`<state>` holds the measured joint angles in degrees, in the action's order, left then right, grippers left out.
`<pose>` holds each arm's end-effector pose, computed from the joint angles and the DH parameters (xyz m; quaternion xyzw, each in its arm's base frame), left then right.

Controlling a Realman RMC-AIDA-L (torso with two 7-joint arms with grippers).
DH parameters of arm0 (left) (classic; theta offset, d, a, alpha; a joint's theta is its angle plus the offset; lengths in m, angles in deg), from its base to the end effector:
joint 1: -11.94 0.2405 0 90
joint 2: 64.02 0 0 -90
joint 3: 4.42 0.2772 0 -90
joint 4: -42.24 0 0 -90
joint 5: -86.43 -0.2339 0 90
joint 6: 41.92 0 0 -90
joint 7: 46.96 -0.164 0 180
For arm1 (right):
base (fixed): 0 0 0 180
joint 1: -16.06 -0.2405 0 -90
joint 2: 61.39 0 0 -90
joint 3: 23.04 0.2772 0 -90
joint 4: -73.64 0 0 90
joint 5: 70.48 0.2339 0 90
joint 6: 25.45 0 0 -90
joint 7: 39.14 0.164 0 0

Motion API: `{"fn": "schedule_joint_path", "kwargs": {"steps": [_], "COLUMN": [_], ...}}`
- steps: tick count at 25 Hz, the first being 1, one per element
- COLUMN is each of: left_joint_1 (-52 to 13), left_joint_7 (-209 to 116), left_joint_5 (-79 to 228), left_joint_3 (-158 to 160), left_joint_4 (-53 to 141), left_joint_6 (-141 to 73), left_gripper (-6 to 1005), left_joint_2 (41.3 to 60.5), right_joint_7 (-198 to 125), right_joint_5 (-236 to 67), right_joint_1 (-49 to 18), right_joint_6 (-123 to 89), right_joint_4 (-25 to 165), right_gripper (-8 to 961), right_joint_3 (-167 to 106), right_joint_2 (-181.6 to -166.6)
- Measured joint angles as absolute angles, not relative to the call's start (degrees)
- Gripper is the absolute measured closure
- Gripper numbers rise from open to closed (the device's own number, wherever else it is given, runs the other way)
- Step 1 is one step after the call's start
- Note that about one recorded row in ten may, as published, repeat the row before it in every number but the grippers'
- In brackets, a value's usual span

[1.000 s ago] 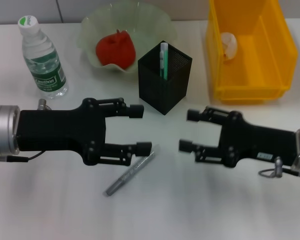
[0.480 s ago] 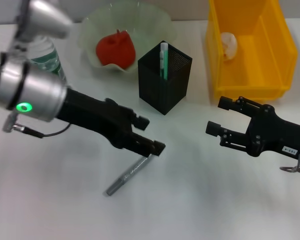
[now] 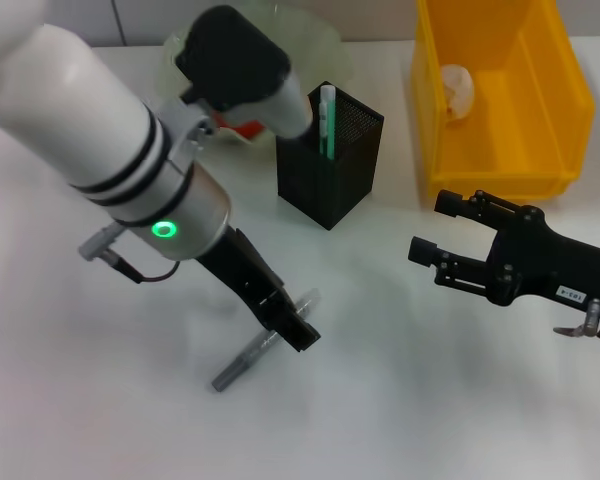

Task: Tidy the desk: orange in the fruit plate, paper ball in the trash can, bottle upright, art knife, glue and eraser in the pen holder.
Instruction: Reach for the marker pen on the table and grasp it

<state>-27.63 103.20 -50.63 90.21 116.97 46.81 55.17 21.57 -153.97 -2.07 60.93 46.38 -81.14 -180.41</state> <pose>-0.1390 0.3586 -0.0928 -0.9490 -0.2516 0.1816 0.0562 0.3107 0.3068 -0.0566 -0.8923 0.2073 0.3527 0.1909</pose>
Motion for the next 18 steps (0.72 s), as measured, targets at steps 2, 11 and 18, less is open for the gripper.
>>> {"fn": "schedule_joint_path", "kwargs": {"steps": [2,11,18], "left_joint_1": [-27.70,-26.67,-26.37], "left_joint_7": [104.85,106.75,106.40], "left_joint_5": [-51.38,-51.96,-52.07], "left_joint_3": [92.02,95.92,97.61], "left_joint_4": [116.92,116.04,114.90], "left_joint_6": [45.86,41.92,39.82], "left_gripper": [232,233,234], "left_joint_2": [55.17,55.16,55.16], "right_joint_7": [21.57,21.53,21.50], "right_joint_5": [-153.98,-153.96,-153.68], "right_joint_1": [-2.14,-3.50,-3.73], "right_joint_6": [60.61,60.31,60.31], "right_joint_4": [46.39,47.49,47.72], "right_gripper": [168,168,168], "right_joint_3": [-81.12,-81.07,-81.04], "right_joint_2": [-180.45,-180.57,-180.57]}}
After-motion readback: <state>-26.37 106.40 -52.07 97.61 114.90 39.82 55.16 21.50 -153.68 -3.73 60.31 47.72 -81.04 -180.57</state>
